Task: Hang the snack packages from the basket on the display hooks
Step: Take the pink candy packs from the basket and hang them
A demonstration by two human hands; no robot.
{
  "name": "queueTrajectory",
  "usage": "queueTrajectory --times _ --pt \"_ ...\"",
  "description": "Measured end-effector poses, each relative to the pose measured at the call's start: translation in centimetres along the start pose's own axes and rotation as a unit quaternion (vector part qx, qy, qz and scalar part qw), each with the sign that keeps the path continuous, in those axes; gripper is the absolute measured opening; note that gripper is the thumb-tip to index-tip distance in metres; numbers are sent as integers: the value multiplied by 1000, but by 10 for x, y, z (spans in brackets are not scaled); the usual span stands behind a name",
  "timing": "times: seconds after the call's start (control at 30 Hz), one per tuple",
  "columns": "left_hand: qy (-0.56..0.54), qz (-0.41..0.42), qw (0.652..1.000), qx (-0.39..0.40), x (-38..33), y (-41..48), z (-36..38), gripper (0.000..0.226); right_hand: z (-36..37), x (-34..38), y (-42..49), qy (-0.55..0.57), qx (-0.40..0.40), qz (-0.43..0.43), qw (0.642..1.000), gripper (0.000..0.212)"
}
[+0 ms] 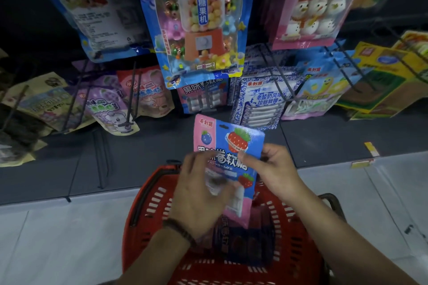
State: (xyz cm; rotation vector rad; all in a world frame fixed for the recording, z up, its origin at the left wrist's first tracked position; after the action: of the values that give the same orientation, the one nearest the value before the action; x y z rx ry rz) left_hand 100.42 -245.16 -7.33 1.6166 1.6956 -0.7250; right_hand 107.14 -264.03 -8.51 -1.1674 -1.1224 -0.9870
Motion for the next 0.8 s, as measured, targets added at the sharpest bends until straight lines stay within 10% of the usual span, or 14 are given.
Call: queueTrajectory --times 0.1,0.27,0.43,0.8 --pt "-53 -1 998 40 -9 -6 14 82 20 -7 -10 -39 18 -12 999 12" --pt "-137 -84 986 -50 3 11 1 18 24 3 -9 -53 72 -68 994 24" --pt "-280 -159 946 26 17 33 -12 25 4 -10 14 -127 -97 -60 985 28" --pt "-308 -123 943 -16 26 53 -38 17 11 8 25 -91 -112 -125 982 34"
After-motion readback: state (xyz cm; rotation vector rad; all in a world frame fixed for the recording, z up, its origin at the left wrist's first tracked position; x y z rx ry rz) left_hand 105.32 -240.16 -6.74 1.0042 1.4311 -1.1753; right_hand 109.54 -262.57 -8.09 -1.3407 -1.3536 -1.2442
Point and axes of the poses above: each hand's wrist, its own y-axis towards the middle knuckle, its own z-axis out of the palm, x = y × z, the point moved 1 cm from there along y, towards the middle knuckle, and after that the axes turned 1 degree about y, right-handed, at the moved point
